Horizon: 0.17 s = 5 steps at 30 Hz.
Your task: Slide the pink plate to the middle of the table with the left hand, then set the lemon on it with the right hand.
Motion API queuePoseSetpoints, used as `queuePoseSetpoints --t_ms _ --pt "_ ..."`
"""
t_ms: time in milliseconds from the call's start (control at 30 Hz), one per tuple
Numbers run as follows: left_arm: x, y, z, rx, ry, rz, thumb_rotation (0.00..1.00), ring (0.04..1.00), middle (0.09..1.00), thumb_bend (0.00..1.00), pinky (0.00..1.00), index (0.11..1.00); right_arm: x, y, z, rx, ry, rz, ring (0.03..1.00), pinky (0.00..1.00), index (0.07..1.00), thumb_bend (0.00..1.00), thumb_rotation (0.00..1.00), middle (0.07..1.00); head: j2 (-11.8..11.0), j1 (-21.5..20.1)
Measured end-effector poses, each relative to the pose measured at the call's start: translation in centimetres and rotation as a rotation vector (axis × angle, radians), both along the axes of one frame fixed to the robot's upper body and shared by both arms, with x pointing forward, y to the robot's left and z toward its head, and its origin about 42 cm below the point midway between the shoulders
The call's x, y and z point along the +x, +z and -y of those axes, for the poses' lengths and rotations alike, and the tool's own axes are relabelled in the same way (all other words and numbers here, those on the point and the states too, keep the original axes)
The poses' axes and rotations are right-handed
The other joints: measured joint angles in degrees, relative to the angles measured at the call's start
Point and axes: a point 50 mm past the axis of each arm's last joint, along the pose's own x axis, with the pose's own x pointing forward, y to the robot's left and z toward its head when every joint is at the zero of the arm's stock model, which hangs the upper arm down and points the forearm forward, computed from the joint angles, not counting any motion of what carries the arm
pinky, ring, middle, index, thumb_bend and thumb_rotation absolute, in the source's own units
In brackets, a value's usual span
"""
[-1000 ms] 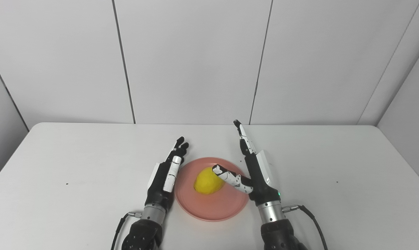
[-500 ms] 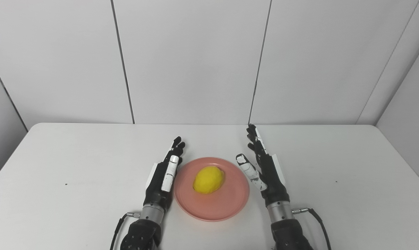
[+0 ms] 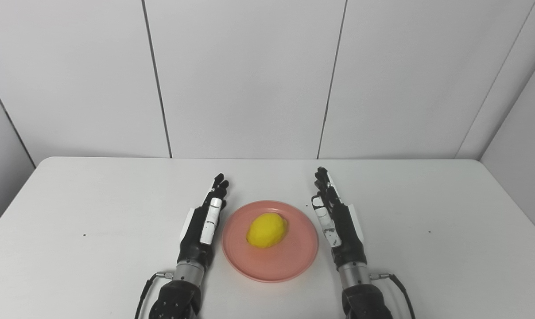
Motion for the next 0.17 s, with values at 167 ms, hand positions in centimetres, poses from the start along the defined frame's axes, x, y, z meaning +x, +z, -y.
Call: queuePoseSetpoints --t_ms 167 --pt "0.02 -0.03 -0.14 0.0 0.006 -0.001 1.0 1.0 0.986 0.66 1.0 0.981 0.06 -0.19 -0.15 0.045 -0.004 -0.014 0.927 0.95 0.932 0.75 0.97 0.935 0.0 0.0"
